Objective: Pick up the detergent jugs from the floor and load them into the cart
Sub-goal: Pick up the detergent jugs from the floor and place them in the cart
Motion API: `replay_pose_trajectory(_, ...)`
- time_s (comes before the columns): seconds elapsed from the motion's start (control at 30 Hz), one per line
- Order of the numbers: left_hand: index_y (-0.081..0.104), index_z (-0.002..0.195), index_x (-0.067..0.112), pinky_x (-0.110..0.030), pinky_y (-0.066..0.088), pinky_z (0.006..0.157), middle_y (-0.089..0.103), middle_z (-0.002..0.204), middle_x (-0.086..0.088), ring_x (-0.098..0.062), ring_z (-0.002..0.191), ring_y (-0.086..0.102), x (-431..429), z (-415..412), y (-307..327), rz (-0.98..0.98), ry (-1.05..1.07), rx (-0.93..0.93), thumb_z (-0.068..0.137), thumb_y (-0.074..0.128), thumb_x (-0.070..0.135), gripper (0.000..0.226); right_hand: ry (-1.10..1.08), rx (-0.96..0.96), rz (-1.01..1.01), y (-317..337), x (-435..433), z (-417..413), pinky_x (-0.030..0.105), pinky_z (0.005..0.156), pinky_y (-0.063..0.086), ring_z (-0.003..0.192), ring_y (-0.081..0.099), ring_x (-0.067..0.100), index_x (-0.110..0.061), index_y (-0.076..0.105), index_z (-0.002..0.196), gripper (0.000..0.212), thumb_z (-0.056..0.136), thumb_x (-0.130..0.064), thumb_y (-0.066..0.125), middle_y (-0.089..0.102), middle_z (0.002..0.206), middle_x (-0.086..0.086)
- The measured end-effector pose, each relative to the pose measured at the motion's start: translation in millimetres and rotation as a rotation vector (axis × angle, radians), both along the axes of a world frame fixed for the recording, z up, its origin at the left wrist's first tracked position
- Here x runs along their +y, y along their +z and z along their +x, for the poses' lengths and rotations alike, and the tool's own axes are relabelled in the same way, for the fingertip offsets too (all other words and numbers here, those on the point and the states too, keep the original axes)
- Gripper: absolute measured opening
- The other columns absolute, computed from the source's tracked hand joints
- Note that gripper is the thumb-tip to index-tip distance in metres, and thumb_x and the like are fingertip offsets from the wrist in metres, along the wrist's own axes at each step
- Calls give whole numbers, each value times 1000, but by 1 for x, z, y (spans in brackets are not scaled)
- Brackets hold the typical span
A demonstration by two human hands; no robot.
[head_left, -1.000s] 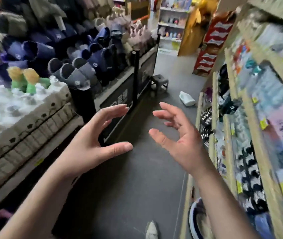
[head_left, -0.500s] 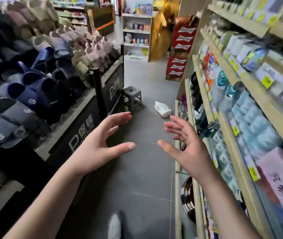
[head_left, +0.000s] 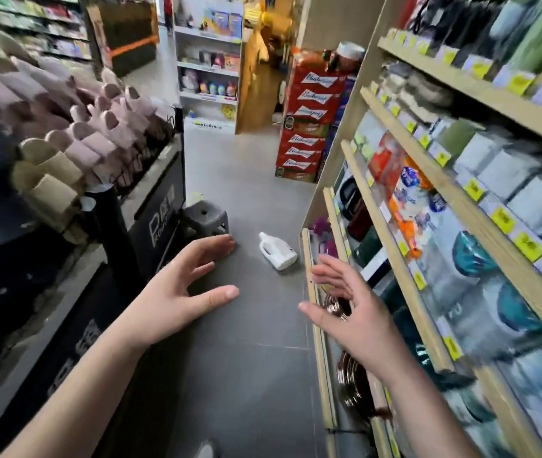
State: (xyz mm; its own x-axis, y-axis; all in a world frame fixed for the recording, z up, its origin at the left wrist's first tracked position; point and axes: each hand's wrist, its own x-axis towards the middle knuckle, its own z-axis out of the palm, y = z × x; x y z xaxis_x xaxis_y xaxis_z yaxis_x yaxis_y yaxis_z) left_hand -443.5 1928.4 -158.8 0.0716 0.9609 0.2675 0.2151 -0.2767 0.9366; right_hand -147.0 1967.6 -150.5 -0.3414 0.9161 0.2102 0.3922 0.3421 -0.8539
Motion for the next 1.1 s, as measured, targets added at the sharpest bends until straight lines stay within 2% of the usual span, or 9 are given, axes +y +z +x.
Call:
replay_pose_trajectory(0.17,53,146,29,-53,37,123,62,147,10,-12,144,52,139,-27,1,-37,-63,-39,74,82,70,88,-66,-13,-41,0,106,-20,36,112,48,129,61,7,-44,48,145,73,81,-44,84,65,136,-20)
replay_pose_trajectory(0.27,54,144,32,-51,38,123,63,146,12,-11,143,53,212,-34,-2,-50,-73,-43,74,82,71,85,-101,0,-84,-12,169,-22,39,114,47,129,61,4,-43,49,144,72,82,-39,85,65,135,-21)
replay_pose_trajectory(0.47,54,145,29,-50,39,122,63,147,9,-12,143,53,362,-40,-24,-95,-46,-38,74,83,68,85,-87,77,-123,-48,330,-28,22,110,45,128,60,1,-37,51,144,74,77,-42,81,66,131,-25)
replay_pose_trajectory(0.6,55,145,28,-45,39,122,64,146,8,-11,143,53,481,-39,-49,-128,4,-23,74,84,68,86,-49,121,-132,-86,477,-27,23,110,45,128,61,2,-37,51,144,70,83,-30,85,67,133,-18)
replay_pose_trajectory(0.73,61,137,31,-34,47,115,68,140,8,-10,135,60,591,-26,-68,-246,109,-102,65,86,75,88,6,73,-215,-102,606,-22,25,110,46,129,60,0,-45,48,144,70,86,-33,85,64,135,-23)
replay_pose_trajectory(0.8,64,134,35,-27,50,110,68,139,9,-11,132,63,637,-17,-70,-300,121,-131,60,88,76,88,9,81,-233,-104,655,-24,25,109,46,130,60,2,-42,50,143,68,86,-31,86,65,135,-21)
replay_pose_trajectory(0.87,64,133,33,-29,50,111,69,139,9,-11,132,63,680,-12,-70,-321,129,-141,64,88,71,82,-2,111,-274,-102,700,-27,22,108,47,128,61,1,-37,53,143,68,84,-31,86,67,135,-15)
replay_pose_trajectory(0.97,62,135,25,-32,47,113,69,139,8,-10,135,61,740,-10,-77,-320,142,-171,74,83,50,69,0,137,-282,-106,761,-36,20,109,45,130,59,1,-34,54,144,69,82,-30,85,67,136,-13)
replay_pose_trajectory(1.1,60,137,19,-27,48,114,69,138,4,-7,134,60,809,-10,-109,-366,151,-193,79,84,38,66,1,115,-294,-134,828,-46,31,112,44,134,59,9,-38,54,144,68,85,-27,87,66,137,-14)
